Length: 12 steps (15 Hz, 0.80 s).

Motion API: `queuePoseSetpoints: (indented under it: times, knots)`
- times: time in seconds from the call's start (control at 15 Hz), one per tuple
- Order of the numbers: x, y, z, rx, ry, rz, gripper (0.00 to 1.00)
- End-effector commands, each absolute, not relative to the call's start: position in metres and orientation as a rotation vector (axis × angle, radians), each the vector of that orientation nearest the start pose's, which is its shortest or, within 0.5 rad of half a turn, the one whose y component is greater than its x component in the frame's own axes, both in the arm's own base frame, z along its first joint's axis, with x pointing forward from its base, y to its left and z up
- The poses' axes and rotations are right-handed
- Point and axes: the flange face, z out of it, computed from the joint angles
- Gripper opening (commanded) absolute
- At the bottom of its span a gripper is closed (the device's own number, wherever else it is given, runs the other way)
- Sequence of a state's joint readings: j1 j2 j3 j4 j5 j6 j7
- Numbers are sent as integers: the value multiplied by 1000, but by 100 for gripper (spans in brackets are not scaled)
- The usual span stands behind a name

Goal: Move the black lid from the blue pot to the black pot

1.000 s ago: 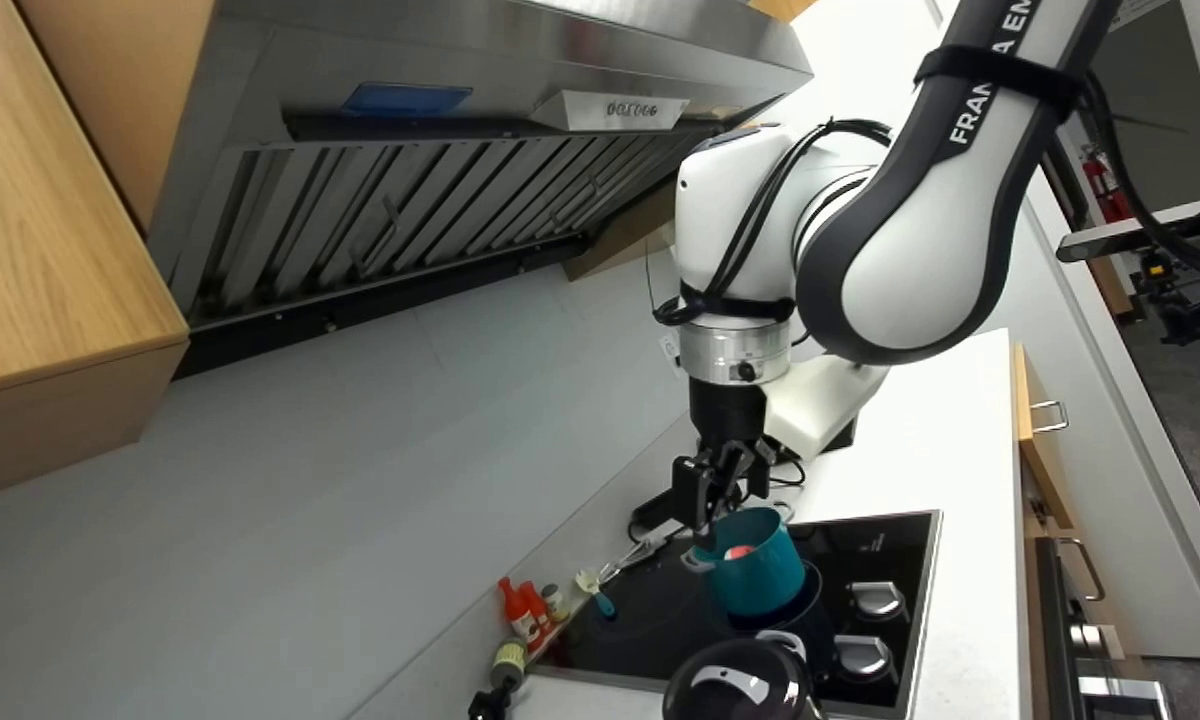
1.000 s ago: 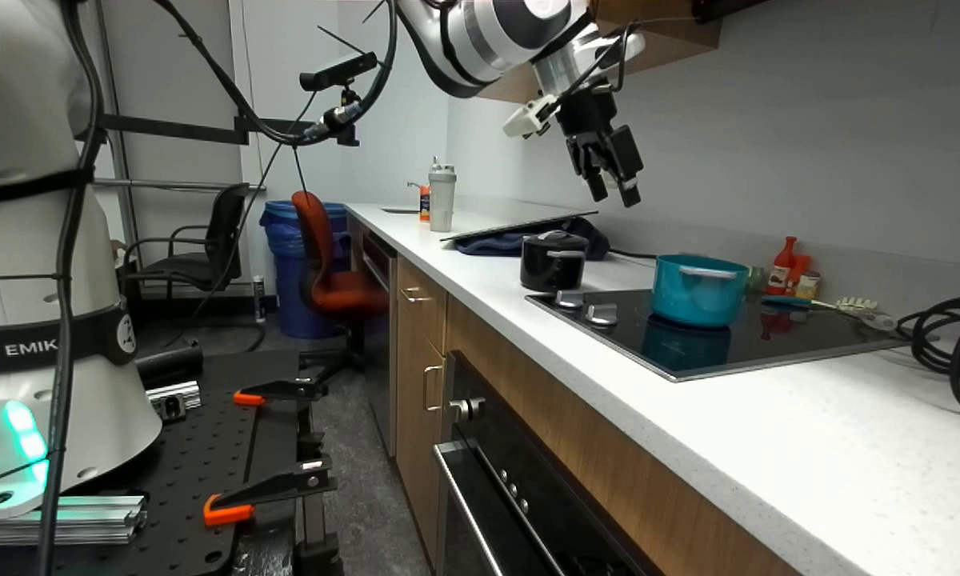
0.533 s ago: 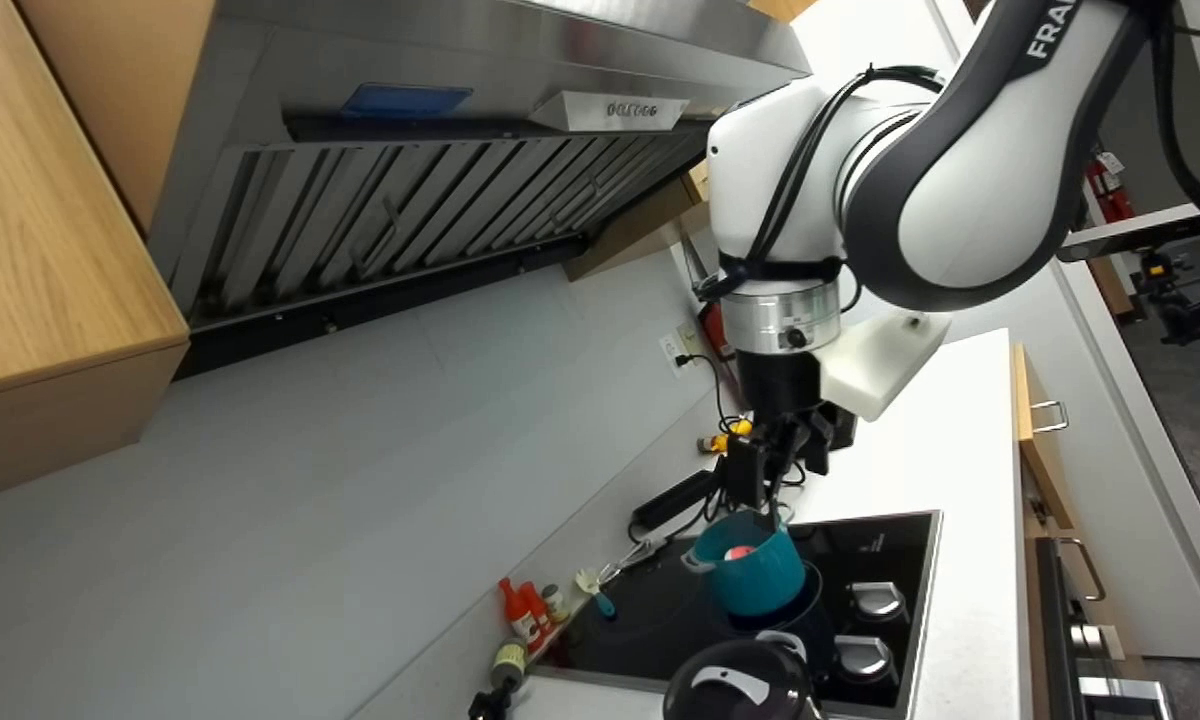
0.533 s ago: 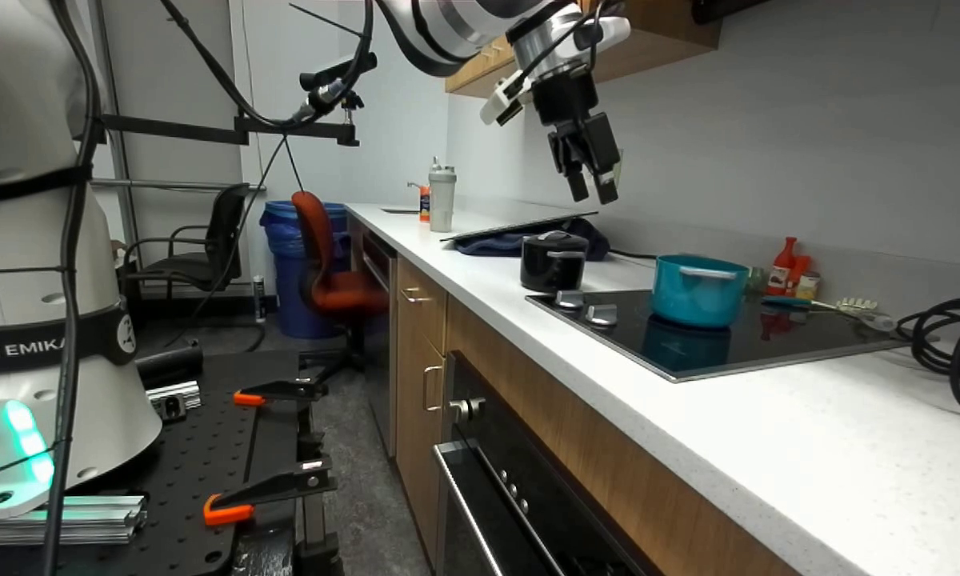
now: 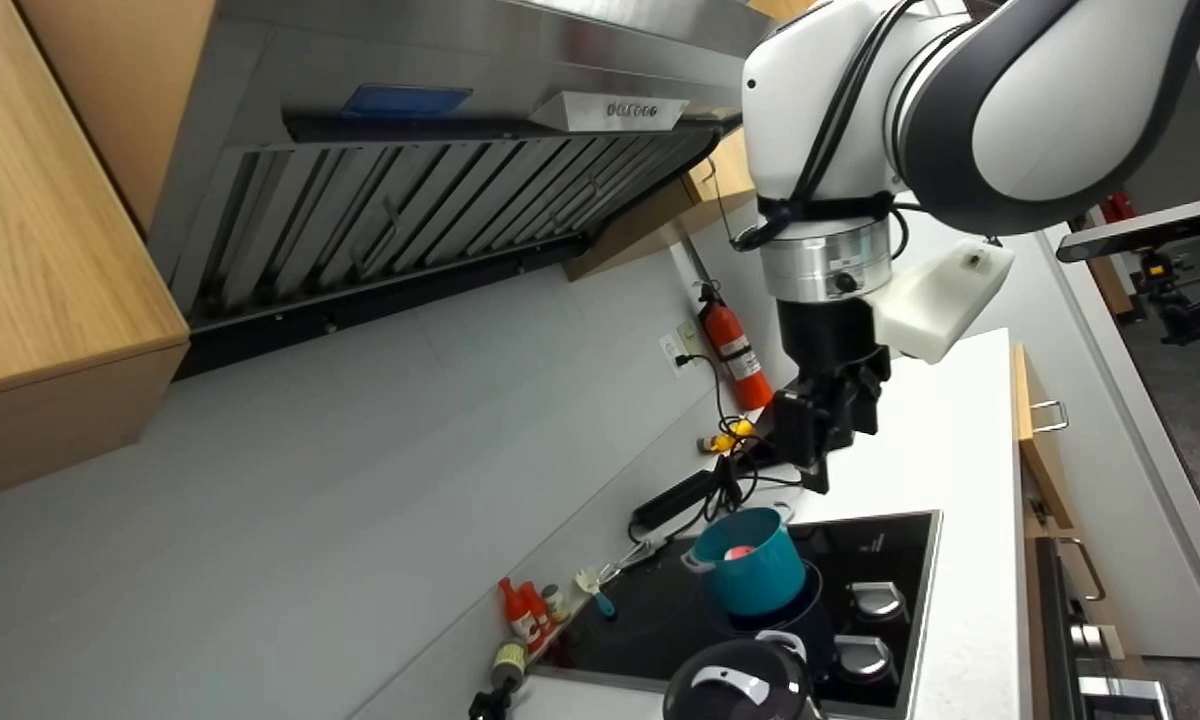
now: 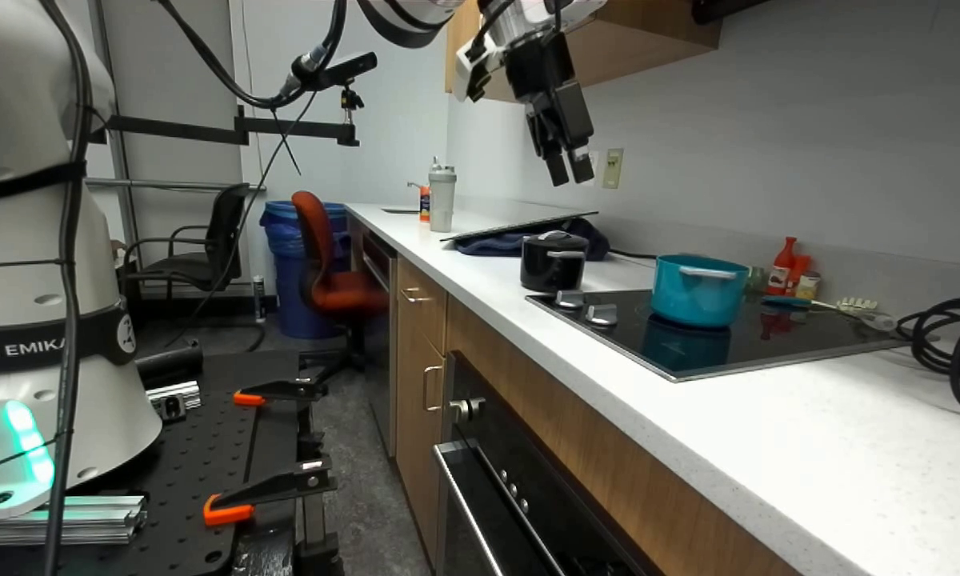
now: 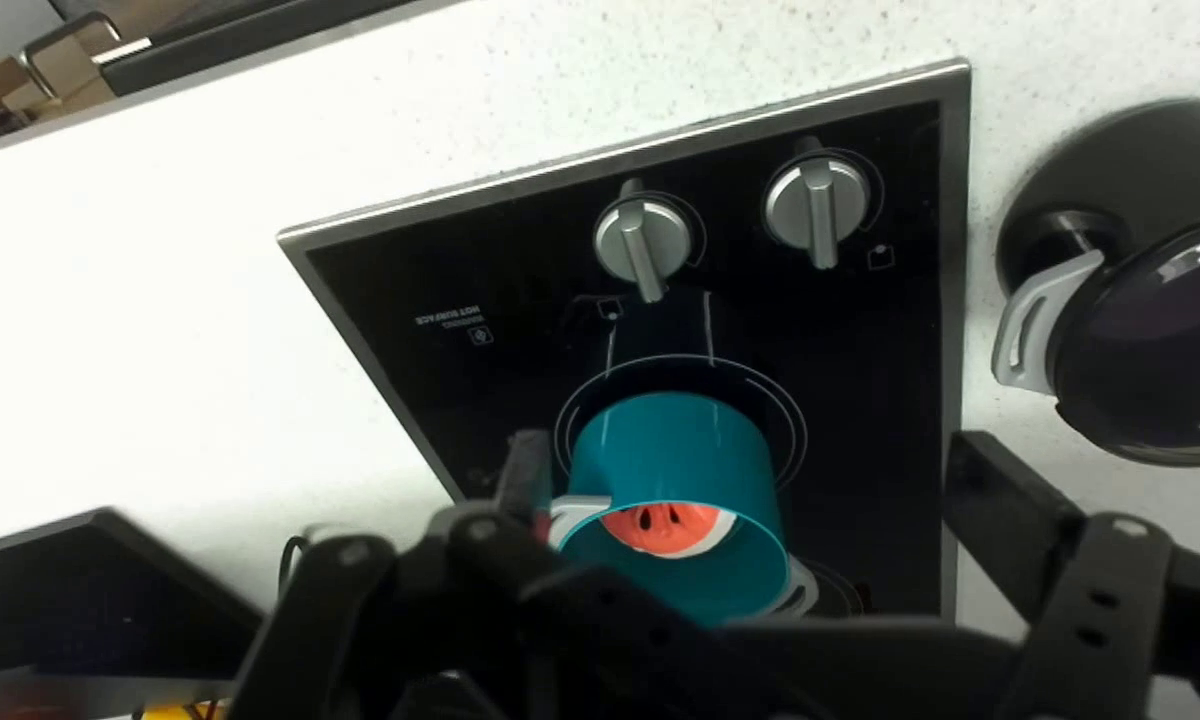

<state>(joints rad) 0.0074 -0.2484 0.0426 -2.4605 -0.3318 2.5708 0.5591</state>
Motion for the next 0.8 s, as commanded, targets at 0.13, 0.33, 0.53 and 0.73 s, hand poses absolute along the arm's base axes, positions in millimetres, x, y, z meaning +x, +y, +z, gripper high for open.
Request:
queuePoseSetpoints:
  times: [0.13, 0.33, 0.53, 0.73]
  knots:
    - [457, 28, 437, -3148, 482, -701, 100]
    - [455, 29, 438, -3125, 506, -701, 100]
    - [454, 30, 439, -3112, 531, -712, 100]
    - [453, 31, 440, -3103, 548, -718, 100]
